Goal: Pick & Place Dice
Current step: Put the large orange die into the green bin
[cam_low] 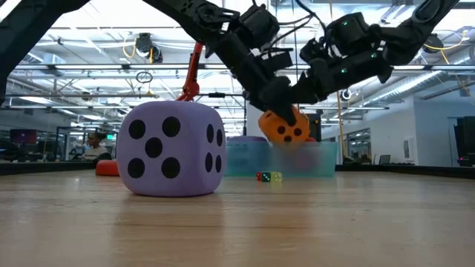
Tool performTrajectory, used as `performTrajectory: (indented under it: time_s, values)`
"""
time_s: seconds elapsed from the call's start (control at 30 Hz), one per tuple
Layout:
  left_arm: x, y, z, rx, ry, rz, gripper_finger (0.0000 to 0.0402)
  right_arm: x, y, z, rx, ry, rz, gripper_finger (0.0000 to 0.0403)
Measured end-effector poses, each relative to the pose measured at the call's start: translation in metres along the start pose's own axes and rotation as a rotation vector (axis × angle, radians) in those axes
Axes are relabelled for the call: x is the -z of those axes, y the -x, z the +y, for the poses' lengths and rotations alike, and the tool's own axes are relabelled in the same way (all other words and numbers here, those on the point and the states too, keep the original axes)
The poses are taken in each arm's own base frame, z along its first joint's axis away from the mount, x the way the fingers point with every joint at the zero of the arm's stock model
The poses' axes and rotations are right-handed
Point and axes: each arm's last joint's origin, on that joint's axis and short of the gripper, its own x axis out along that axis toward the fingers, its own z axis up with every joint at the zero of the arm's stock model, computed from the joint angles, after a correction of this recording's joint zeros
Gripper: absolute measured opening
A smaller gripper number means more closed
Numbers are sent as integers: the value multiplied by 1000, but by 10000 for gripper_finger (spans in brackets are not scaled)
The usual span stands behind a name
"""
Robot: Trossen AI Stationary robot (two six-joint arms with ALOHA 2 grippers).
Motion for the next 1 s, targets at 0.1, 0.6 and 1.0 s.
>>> performTrajectory:
  time_s: [0.1,0.6,1.0]
  values:
    - [0,0,-6,-13,-31,9,400,6,-6,0,-25,-12,19,0]
    - [-4,4,-5,9,-10,34,400,11,-9,1,-52,-70,41,0]
    - [-5,5,-6,-4,-17,43,400,12,-9,0,-48,-89,47,0]
